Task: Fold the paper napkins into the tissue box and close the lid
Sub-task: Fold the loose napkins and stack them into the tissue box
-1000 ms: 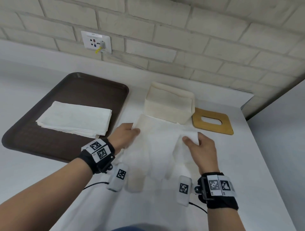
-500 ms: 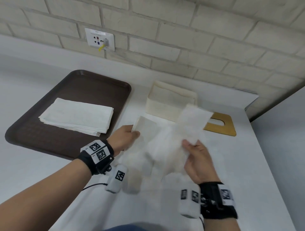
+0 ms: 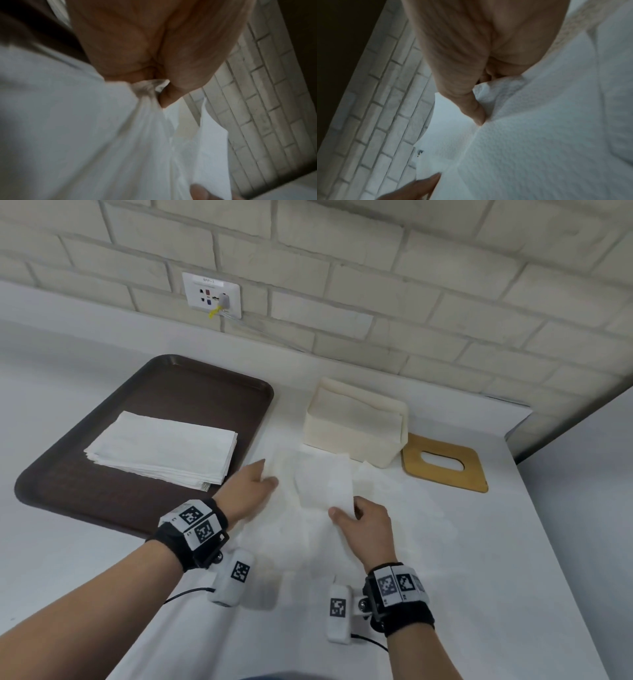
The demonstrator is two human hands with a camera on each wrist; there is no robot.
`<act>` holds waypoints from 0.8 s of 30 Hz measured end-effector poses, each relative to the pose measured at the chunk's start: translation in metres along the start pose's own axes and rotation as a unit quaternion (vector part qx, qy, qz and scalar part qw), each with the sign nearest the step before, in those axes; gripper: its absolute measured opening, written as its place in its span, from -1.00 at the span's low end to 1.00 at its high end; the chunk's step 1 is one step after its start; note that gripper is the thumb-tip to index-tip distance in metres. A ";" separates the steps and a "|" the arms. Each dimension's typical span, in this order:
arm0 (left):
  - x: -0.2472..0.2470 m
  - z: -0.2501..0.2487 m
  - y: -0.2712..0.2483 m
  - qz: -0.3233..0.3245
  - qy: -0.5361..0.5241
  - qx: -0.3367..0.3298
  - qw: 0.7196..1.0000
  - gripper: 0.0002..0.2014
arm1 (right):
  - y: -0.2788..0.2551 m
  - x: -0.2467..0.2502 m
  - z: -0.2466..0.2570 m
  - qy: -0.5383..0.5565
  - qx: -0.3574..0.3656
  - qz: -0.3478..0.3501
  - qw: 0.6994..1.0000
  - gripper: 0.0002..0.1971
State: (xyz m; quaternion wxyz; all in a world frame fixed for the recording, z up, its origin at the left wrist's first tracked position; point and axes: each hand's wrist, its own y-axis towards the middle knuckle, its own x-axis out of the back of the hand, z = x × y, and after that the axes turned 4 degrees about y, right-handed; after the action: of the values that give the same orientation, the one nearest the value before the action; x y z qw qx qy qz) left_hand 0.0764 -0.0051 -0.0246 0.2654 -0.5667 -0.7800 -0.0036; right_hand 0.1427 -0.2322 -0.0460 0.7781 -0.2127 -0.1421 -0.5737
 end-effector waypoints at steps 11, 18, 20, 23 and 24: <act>0.032 -0.021 -0.012 0.198 -0.263 -0.074 0.942 -0.45 | -0.022 0.065 0.036 0.544 0.041 0.125 0.829 -0.47; 0.014 -0.058 -0.030 0.306 -0.108 -0.247 0.913 -0.70 | -0.032 0.047 0.042 0.572 0.043 0.172 0.801 -0.48; 0.013 -0.054 -0.030 0.314 -0.080 -0.282 0.903 -0.78 | -0.033 0.045 0.042 0.579 0.041 0.168 0.797 -0.48; 0.015 -0.046 -0.029 0.314 -0.040 -0.314 0.895 -0.82 | -0.032 0.045 0.043 0.598 0.031 0.148 0.787 -0.46; 0.015 -0.045 -0.029 0.317 -0.030 -0.314 0.894 -0.83 | -0.031 0.045 0.043 0.604 0.030 0.147 0.783 -0.46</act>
State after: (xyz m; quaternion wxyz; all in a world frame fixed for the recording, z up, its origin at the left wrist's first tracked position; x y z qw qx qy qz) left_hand 0.0658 -0.0164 0.0293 0.0365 -0.8379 -0.5244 -0.1469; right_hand 0.1277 -0.2561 0.0175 0.7854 0.1822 0.3730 -0.4591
